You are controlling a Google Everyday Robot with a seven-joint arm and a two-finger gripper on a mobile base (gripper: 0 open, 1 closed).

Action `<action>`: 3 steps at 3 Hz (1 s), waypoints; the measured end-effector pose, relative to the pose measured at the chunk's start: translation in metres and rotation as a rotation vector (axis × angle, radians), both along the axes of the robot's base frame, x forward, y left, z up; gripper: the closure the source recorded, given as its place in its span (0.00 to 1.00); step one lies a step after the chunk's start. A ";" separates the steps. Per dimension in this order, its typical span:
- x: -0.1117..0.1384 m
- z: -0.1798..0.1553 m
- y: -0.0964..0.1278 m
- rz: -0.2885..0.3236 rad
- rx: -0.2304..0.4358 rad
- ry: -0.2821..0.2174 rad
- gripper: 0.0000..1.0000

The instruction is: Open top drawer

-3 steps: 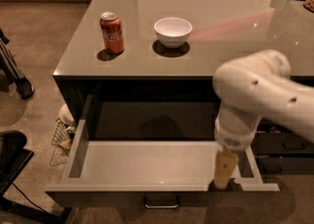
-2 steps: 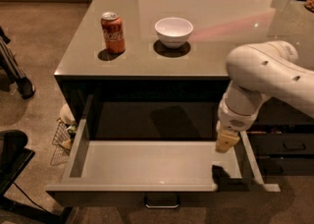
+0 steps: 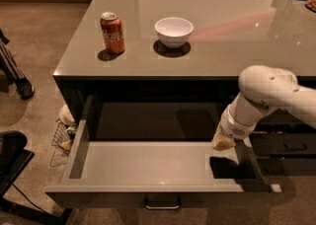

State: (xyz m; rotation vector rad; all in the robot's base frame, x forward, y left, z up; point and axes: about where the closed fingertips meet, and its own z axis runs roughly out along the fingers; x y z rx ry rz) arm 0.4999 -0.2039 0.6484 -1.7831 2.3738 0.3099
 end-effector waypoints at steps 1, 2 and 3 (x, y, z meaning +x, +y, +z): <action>-0.052 -0.028 0.011 -0.024 0.018 0.074 1.00; -0.110 -0.025 0.026 -0.054 -0.031 0.143 0.97; -0.110 -0.025 0.026 -0.054 -0.031 0.143 0.75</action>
Offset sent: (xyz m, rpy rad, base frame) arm -0.1834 0.0454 -0.0192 -0.0915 0.2269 -0.0918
